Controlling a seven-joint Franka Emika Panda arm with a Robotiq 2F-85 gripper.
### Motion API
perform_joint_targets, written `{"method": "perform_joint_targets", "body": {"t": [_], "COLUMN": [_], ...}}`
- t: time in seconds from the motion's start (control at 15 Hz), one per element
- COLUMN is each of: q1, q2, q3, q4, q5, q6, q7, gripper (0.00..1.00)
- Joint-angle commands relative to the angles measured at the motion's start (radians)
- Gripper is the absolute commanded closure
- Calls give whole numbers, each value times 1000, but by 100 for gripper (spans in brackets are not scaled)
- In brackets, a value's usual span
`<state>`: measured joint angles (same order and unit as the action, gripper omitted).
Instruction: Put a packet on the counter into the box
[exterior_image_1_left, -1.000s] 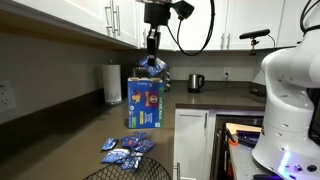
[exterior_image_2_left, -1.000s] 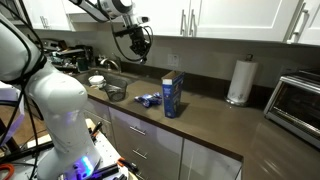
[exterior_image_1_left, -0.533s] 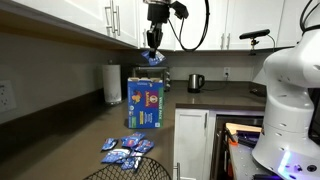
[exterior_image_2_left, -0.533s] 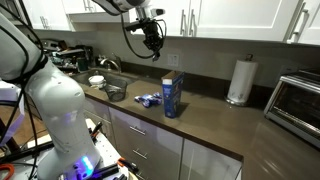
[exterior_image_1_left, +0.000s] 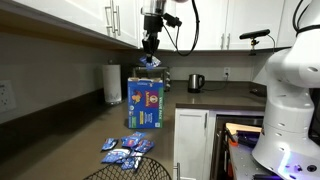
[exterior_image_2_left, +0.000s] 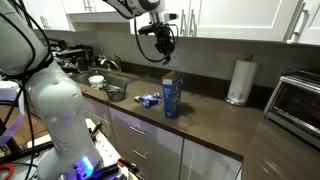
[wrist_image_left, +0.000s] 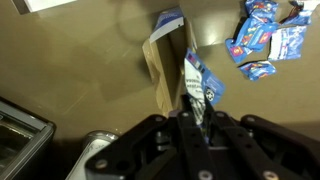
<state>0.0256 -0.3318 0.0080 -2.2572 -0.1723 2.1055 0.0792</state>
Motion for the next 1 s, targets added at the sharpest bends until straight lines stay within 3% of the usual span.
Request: {"method": "perform_joint_targets", "body": {"t": [0.0, 0.93], "q1": [-19, -39], "q2": [87, 136], "q3": [15, 3], "q4": [33, 64], "q5": [-27, -48], "q6": [34, 33], "q7": [-2, 19], "gripper": [96, 96]}}
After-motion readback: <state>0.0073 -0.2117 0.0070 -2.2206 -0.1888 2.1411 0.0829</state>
